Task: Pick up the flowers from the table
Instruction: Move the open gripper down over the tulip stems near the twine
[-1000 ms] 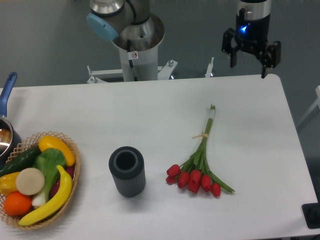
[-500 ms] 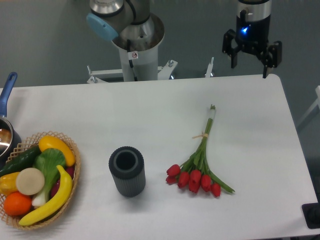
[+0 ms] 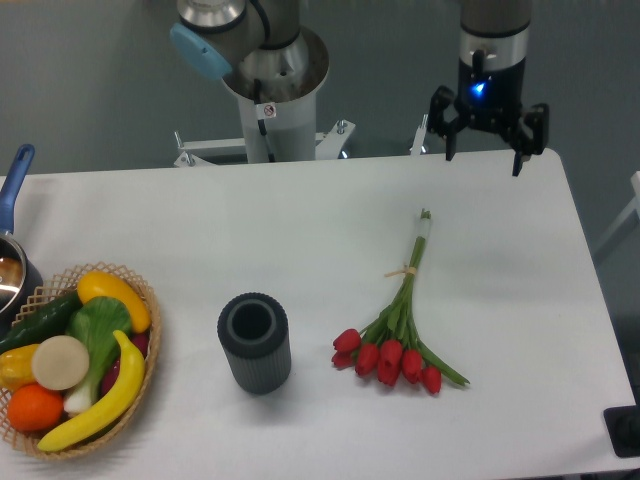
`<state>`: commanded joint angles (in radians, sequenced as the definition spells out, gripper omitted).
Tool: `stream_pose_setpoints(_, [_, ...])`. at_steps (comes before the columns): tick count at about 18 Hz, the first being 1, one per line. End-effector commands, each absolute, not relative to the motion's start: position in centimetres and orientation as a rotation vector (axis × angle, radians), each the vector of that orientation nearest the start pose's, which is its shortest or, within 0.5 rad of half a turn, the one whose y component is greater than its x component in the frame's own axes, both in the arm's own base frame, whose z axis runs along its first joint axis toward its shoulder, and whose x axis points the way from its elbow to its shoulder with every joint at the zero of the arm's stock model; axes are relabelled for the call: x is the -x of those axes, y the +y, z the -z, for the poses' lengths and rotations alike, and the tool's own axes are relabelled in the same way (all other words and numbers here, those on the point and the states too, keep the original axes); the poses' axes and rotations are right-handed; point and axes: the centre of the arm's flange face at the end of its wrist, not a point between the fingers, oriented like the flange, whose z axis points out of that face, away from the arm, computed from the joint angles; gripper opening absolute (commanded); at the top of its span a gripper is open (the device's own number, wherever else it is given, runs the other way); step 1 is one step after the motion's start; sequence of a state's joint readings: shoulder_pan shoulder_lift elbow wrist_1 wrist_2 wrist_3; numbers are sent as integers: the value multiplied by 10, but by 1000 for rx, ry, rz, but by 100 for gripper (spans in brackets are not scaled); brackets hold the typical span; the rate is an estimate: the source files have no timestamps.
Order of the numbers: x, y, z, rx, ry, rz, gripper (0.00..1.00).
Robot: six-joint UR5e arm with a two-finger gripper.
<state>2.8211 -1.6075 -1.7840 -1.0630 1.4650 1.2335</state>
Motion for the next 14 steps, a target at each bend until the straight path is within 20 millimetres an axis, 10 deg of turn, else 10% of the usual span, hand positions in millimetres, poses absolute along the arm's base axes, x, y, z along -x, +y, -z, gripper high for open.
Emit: stream_pose_setpoints(14, [447,368,-331,2965,-163,-134,100])
